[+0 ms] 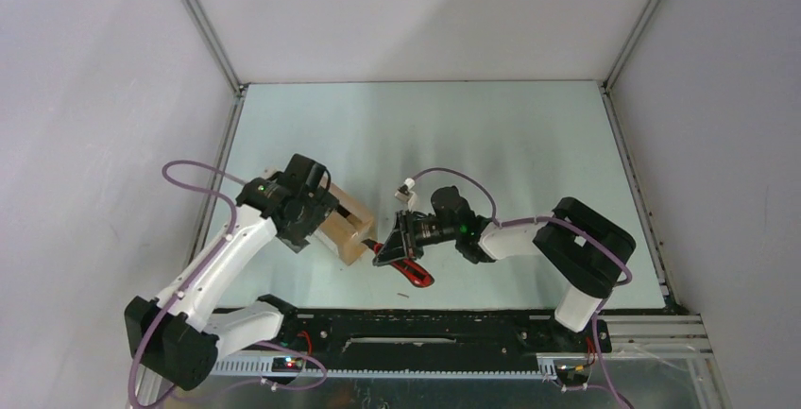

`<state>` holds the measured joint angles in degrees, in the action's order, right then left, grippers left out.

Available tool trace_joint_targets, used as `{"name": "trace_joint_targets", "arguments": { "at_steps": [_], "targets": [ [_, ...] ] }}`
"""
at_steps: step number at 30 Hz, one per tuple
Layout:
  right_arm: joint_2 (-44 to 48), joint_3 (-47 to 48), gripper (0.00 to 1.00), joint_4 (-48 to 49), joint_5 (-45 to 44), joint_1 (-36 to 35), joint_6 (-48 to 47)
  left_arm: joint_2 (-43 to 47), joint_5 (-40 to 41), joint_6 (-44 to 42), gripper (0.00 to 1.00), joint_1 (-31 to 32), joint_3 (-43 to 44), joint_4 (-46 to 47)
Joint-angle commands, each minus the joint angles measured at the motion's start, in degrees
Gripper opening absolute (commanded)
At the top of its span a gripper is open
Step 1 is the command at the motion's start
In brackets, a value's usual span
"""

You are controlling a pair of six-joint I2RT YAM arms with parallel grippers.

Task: Unpack the express box
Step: Cut the express box at the center of the board.

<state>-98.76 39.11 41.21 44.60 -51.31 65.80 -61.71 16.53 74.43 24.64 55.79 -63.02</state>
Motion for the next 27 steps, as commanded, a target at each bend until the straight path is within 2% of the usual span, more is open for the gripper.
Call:
{"name": "trace_joint_targets", "arguments": {
  "at_steps": [1,7,15,27],
  "targets": [
    [-0.27,2.96,0.0,2.25,-1.16,-0.25,-0.64,0.03,0.67,1.22,0.94,-0.6,-0.21,-0.88],
    [-2.23,5.29,0.0,0.87,-1.96,-0.17,-1.78,2.44,-0.44,1.74,0.97,-0.64,-3.3,1.93],
    [-4.97,8.03,0.0,-0.73,-3.36,-0.31,-3.03,-1.65,-1.4,-0.47,1.0,-2.75,-2.79,6.04],
    [-5.89,9.04,0.0,-4.41,-4.84,-0.97,-5.61,-5.66,-3.09,-0.78,1.0,-3.29,-4.34,6.46]
  ]
}}
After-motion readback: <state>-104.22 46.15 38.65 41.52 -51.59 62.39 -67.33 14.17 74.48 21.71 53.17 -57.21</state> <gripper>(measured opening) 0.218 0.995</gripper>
